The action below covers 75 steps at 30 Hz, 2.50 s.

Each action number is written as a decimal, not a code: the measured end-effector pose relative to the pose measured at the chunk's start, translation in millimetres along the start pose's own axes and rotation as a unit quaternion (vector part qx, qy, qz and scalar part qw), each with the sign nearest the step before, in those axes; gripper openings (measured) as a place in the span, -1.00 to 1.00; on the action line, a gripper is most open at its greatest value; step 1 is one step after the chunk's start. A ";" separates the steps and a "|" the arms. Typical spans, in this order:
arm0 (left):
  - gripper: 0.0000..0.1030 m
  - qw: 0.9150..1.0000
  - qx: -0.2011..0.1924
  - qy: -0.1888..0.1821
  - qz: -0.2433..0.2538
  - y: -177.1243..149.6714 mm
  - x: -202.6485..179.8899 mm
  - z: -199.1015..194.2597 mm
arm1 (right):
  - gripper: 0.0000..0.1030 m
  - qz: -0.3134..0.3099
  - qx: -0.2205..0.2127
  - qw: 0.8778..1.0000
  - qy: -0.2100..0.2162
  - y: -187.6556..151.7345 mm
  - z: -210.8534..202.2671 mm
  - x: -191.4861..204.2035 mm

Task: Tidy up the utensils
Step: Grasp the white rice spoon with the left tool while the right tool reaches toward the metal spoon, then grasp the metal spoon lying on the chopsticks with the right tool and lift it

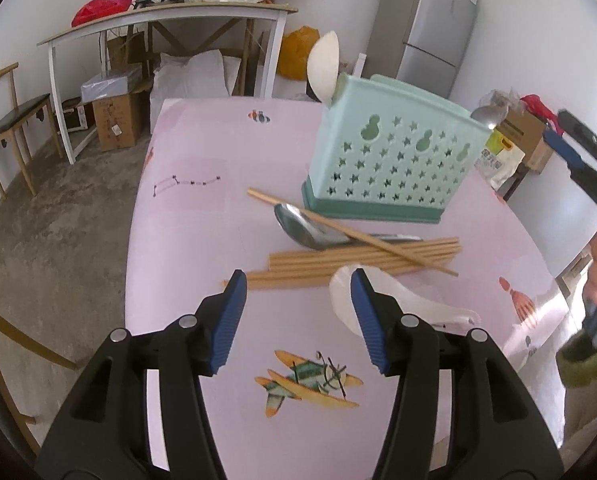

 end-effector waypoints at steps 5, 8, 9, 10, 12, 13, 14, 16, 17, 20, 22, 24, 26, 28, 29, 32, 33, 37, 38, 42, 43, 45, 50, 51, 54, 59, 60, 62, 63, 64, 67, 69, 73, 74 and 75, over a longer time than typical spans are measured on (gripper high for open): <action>-0.01 1.000 0.014 0.000 -0.005 -7.4 -1.4 3.9 | 0.25 -0.004 0.074 0.997 0.003 -48.6 18.9 20.2; -0.01 1.000 0.020 -0.001 -0.009 -8.4 -0.1 5.3 | 0.31 -0.002 0.128 0.992 0.019 -81.0 35.8 36.7; -0.01 1.000 0.022 -0.003 -0.012 -8.8 -0.3 5.3 | 0.34 0.001 0.143 0.989 0.025 -88.9 41.3 41.8; -0.01 1.000 0.024 -0.005 -0.014 -9.2 -0.3 5.1 | 0.34 0.000 0.160 0.987 0.031 -97.9 46.6 47.4; -0.01 0.999 0.029 -0.012 -0.021 -10.7 -0.1 5.2 | 0.36 -0.014 0.177 0.984 0.029 -108.8 52.6 56.7; -0.01 0.999 0.032 -0.018 -0.026 -11.9 -0.7 6.4 | 0.37 -0.021 0.182 0.983 0.026 -112.2 53.6 59.5; -0.01 0.999 0.037 -0.025 -0.032 -12.6 -1.4 8.3 | 0.38 -0.028 0.186 0.982 0.024 -115.3 54.3 62.0; -0.01 0.997 0.048 -0.040 -0.042 -14.6 -3.1 13.6 | 0.38 -0.028 0.187 0.982 0.021 -116.8 52.7 62.1; -0.01 0.996 0.056 -0.048 -0.049 -15.4 -4.0 17.3 | 0.38 -0.027 0.187 0.982 0.019 -118.1 50.8 62.1; -0.01 0.993 0.074 -0.069 -0.066 -18.0 -6.2 27.2 | 0.38 -0.010 0.182 0.983 0.008 -115.6 45.7 50.4; -0.05 0.989 0.092 -0.082 -0.084 -19.8 -5.8 36.6 | 0.38 0.004 0.178 0.984 0.003 -113.2 43.3 42.5; -0.11 0.987 0.097 -0.087 -0.096 -21.3 -6.5 42.6 | 0.38 0.019 0.175 0.984 -0.001 -110.9 39.0 35.1; -0.17 0.986 0.098 -0.090 -0.096 -20.8 -8.2 43.3 | 0.38 0.031 0.172 0.985 -0.002 -110.9 37.7 28.6; -0.30 0.985 0.103 -0.094 -0.100 -20.6 -11.8 45.9 | 0.38 0.039 0.171 0.985 -0.003 -110.9 37.8 24.3; -0.33 0.985 0.105 -0.095 -0.100 -20.7 -12.8 46.0 | 0.38 0.042 0.170 0.985 -0.003 -110.9 37.9 22.6; -0.53 0.986 0.107 -0.090 -0.097 -21.1 -19.3 48.3 | 0.38 0.052 0.165 0.985 -0.002 -110.9 37.9 18.1; -0.58 0.986 0.107 -0.083 -0.094 -21.0 -21.3 48.7 | 0.38 0.055 0.165 0.985 -0.003 -110.5 38.1 17.6; -0.79 0.987 0.110 -0.072 -0.095 -20.8 -23.8 51.9 | 0.38 0.062 0.159 0.985 -0.003 -110.0 34.7 14.8; -0.79 0.987 0.109 -0.072 -0.097 -20.9 -23.8 51.8 | 0.38 0.063 0.158 0.985 -0.003 -109.7 33.6 14.4; -0.82 0.985 0.111 -0.076 -0.108 -22.7 -18.9 50.4 | 0.38 0.065 0.153 0.986 -0.007 -107.8 28.0 12.5; -0.82 0.985 0.112 -0.076 -0.111 -23.4 -16.7 49.3 | 0.38 0.066 0.151 0.986 -0.008 -107.0 26.8 12.0; -0.83 0.985 0.111 -0.073 -0.113 -24.3 -12.7 47.0 | 0.38 0.067 0.146 0.987 -0.008 -105.2 24.1 11.1; -0.83 0.987 0.106 -0.056 -0.111 -28.5 -0.4 37.2 | 0.38 0.064 0.142 0.988 -0.002 -98.8 27.0 13.4; -0.83 0.987 0.104 -0.050 -0.111 -30.0 3.6 34.3 | 0.38 0.059 0.143 0.988 0.002 -96.1 29.6 15.2; -0.82 0.989 0.098 -0.036 -0.107 -33.4 11.7 29.1 | 0.38 0.041 0.143 0.989 0.017 -84.7 40.6 24.0; -0.82 0.990 0.089 -0.031 -0.106 -39.6 20.3 23.9 | 0.28 -0.005 0.151 0.987 0.054 -65.6 68.4 50.3; -0.81 0.990 0.088 -0.030 -0.104 -40.4 21.4 23.1 | 0.24 -0.015 0.157 0.985 0.063 -63.4 77.4 57.8; -0.81 0.991 0.083 -0.029 -0.104 -42.1 23.0 21.9 | 0.15 -0.032 0.171 0.982 0.078 -61.7 92.9 70.1; -0.81 0.991 0.081 -0.030 -0.105 -43.1 24.3 21.3 | 0.13 -0.045 0.180 0.979 0.081 -61.7 103.5 77.2; -0.81 0.991 0.079 -0.031 -0.106 -43.7 24.4 21.4 | 0.08 -0.058 0.191 0.976 0.082 -62.3 114.4 83.5; -0.81 0.991 0.073 -0.035 -0.109 -46.0 26.5 20.1 | -0.08 -0.085 0.224 0.967 0.081 -65.8 144.2 96.0; -0.81 0.991 0.070 -0.037 -0.106 -46.9 27.2 18.6 | -0.19 -0.097 0.248 0.961 0.079 -69.2 166.0 101.1; -0.81 0.991 0.065 -0.042 -0.107 -49.7 29.3 15.9 | -0.29 -0.129 0.288 0.947 0.061 -77.8 199.3 107.0; -0.81 0.991 0.064 -0.043 -0.107 -50.6 29.5 15.3 | -0.32 -0.138 0.293 0.945 0.056 -80.5 203.1 108.1; -0.81 0.991 0.063 -0.044 -0.107 -51.2 29.9 14.5 | -0.34 -0.151 0.300 0.941 0.051 -83.1 209.0 110.4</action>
Point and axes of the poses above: each gripper's, at about its wrist camera, not at the fingertips, and z roughly the way its jaws point, x to its left, y to its top, the point moved 3 cm from there along z, roughly the way its jaws point, and after that the axes turned 6 degrees about y, right-handed, at the moved point
